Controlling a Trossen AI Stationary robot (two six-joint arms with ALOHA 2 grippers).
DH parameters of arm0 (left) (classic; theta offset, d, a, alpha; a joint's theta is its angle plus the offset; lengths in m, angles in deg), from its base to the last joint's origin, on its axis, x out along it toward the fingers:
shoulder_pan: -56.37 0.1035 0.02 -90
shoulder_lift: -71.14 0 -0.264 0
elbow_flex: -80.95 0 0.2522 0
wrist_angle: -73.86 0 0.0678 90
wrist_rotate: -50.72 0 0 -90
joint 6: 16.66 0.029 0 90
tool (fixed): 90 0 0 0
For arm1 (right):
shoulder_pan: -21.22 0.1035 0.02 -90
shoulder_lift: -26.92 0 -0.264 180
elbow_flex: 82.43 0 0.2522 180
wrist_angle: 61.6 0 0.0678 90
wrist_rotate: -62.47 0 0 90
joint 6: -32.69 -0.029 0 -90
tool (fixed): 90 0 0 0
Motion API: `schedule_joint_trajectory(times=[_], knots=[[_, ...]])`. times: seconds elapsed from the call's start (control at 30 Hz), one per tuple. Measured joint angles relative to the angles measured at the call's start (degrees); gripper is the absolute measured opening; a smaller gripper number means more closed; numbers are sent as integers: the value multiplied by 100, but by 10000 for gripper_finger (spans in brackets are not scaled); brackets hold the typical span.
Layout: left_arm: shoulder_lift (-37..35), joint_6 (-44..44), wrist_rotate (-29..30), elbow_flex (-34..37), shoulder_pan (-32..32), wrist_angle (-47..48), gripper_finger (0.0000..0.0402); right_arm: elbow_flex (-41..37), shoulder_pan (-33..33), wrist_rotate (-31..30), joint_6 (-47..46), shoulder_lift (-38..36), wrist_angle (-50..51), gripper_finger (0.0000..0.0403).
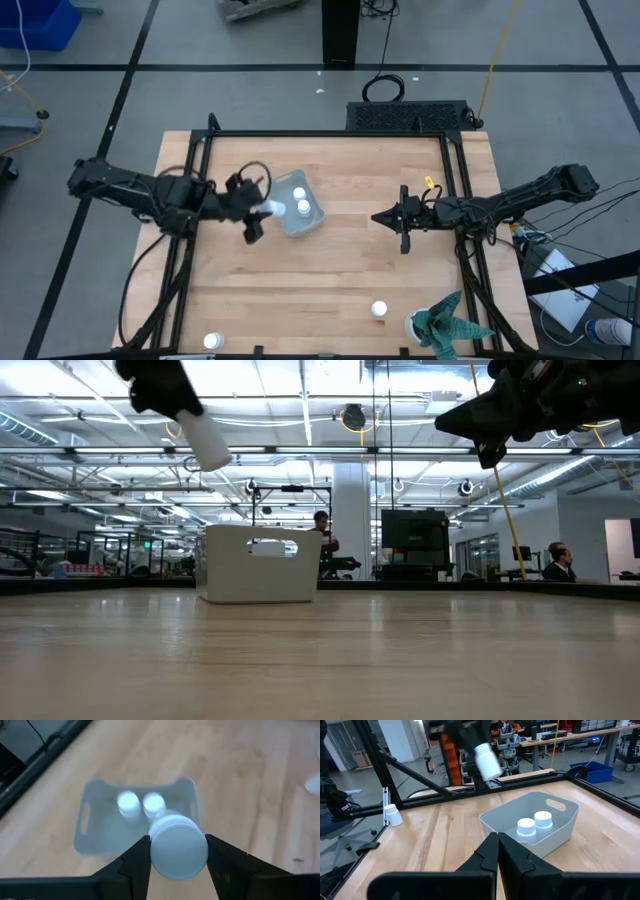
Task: Pick and place pill bottles into a basket
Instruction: Put the white pill bottle into the gray bin
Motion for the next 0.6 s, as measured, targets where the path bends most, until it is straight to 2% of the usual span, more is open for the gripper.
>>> schedule_joint_trajectory(times=[0.23, 0.43, 0.6], knots=[[2, 551, -601, 0, 1303, -366, 165, 0, 2, 2, -3, 0, 0, 0], [68, 766, -1607, -2, 2394, -513, 189, 0, 2, 0, 135, 0, 2, 0], [316, 1075, -1707, -2, 2985, -541, 164, 0, -95, 0, 251, 1, 0, 0]])
